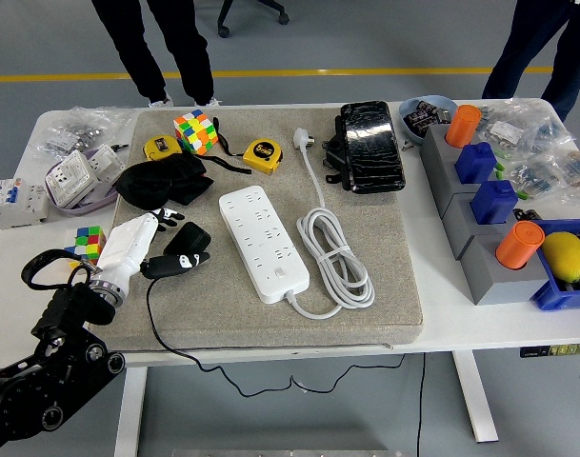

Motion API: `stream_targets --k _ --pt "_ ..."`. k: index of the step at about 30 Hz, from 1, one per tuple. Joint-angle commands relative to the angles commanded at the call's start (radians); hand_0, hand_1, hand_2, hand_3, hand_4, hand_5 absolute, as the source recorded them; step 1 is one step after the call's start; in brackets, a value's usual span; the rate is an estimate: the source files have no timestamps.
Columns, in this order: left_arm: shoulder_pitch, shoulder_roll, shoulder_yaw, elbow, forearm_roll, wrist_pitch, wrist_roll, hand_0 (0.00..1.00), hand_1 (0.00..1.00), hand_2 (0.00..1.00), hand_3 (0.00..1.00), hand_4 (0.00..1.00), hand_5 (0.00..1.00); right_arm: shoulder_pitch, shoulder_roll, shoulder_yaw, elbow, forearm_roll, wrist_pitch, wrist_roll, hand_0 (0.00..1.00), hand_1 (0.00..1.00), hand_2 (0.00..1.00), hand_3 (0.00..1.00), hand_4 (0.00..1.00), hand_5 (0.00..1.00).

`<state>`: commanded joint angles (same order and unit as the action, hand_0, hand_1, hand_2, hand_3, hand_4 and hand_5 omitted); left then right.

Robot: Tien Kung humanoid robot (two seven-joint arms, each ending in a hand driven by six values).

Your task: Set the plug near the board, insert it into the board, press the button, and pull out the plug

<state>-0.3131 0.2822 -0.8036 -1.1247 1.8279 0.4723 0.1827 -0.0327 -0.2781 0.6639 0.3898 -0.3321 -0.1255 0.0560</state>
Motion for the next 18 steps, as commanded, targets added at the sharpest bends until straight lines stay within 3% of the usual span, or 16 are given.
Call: stream_targets --k 4,5,10,11,16,17,18 --pt "-0.013 -0.004 0.011 0.007 -0.007 0.000 0.005 0.659 0.634 0.665 0.728 0.998 0.486 0.001 -0.001 -0.001 -0.001 0.002 0.000 0.000 0.569 0.648 0.631 0.540 0.924 0.489" --pt "-0.015 -0.005 0.014 0.010 -0.006 0.000 0.007 0.586 0.563 0.610 0.705 0.998 0.462 0.001 -0.001 0.000 -0.001 0.002 -0.001 0.000 0.569 0.648 0.630 0.540 0.924 0.488" --pt "-0.023 -0.009 0.020 0.021 -0.008 0.000 0.014 0.586 0.563 0.610 0.705 0.998 0.462 0.002 -0.001 0.002 0.000 0.000 -0.002 0.002 0.569 0.648 0.630 0.540 0.924 0.488" --pt "-0.024 -0.009 0.021 0.023 -0.009 0.000 0.015 0.502 0.522 0.555 0.632 0.973 0.358 0.002 -0.001 0.002 0.000 0.000 -0.002 0.002 0.569 0.647 0.630 0.541 0.924 0.487" --pt "-0.027 -0.009 0.024 0.029 -0.013 0.010 0.013 0.502 0.522 0.555 0.632 0.973 0.358 0.002 -0.001 0.002 0.001 -0.001 -0.002 0.003 0.569 0.647 0.630 0.541 0.924 0.487" --pt "-0.027 -0.009 0.024 0.031 -0.015 0.010 0.014 0.421 0.477 0.527 0.572 0.943 0.337 0.002 -0.001 0.001 0.000 0.000 -0.002 0.003 0.571 0.648 0.630 0.540 0.924 0.487" --pt "-0.027 -0.009 0.023 0.031 -0.015 0.010 0.016 0.421 0.477 0.527 0.572 0.943 0.337 0.001 -0.001 0.001 0.000 0.000 -0.002 0.003 0.571 0.648 0.630 0.540 0.924 0.487"
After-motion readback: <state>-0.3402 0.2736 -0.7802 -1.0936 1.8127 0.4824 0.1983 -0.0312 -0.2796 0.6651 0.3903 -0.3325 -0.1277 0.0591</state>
